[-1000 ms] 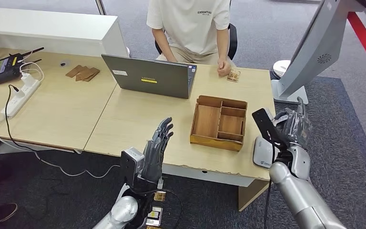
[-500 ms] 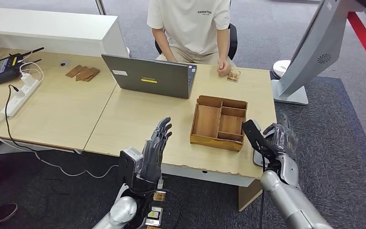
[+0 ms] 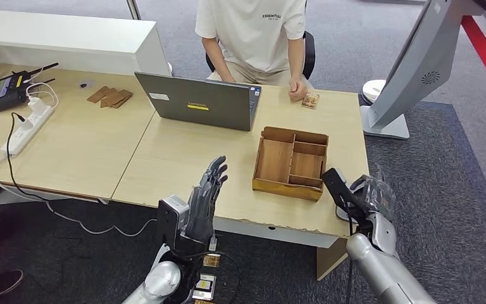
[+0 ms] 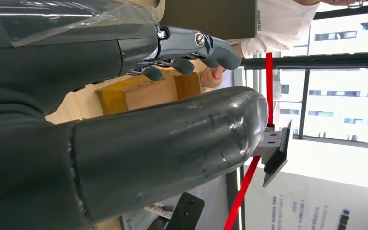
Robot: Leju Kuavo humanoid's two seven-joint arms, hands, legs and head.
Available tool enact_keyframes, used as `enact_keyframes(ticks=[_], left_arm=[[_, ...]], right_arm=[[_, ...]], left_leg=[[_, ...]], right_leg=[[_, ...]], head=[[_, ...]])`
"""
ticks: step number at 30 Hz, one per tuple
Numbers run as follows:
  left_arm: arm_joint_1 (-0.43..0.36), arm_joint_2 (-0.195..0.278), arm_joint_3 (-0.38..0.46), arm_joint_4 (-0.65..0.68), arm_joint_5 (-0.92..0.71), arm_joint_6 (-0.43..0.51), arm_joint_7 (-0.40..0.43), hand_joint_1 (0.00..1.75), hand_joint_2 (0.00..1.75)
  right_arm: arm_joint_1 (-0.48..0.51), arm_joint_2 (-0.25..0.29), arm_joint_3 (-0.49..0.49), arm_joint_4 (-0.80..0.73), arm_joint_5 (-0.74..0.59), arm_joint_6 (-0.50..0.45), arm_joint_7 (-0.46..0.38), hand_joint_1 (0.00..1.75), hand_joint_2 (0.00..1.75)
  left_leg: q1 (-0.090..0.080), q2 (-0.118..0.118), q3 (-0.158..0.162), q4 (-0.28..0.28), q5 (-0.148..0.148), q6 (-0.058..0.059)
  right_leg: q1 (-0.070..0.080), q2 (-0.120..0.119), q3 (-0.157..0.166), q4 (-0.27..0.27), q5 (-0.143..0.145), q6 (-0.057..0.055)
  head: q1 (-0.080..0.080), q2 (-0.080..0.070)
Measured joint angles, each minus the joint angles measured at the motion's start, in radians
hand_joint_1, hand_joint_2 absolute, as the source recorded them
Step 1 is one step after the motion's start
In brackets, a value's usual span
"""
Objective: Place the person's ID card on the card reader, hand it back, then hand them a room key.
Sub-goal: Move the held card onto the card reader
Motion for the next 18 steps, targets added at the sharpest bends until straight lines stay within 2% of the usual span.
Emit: enact_keyframes(ticks=[18], left_arm=[[0.008, 0.004, 0.000, -0.010, 0.000, 0.000, 0.006, 0.00, 0.00]], right_arm=[[0.005, -0.002, 0.011, 0.029, -0.012, 0.009, 0.000, 1.75, 1.75]], left_leg=[[0.000, 0.000, 0.001, 0.000, 0.000, 0.000]], right_leg=[[0.000, 0.000, 0.001, 0.000, 0.000, 0.000]], head=[[0.000, 0.000]])
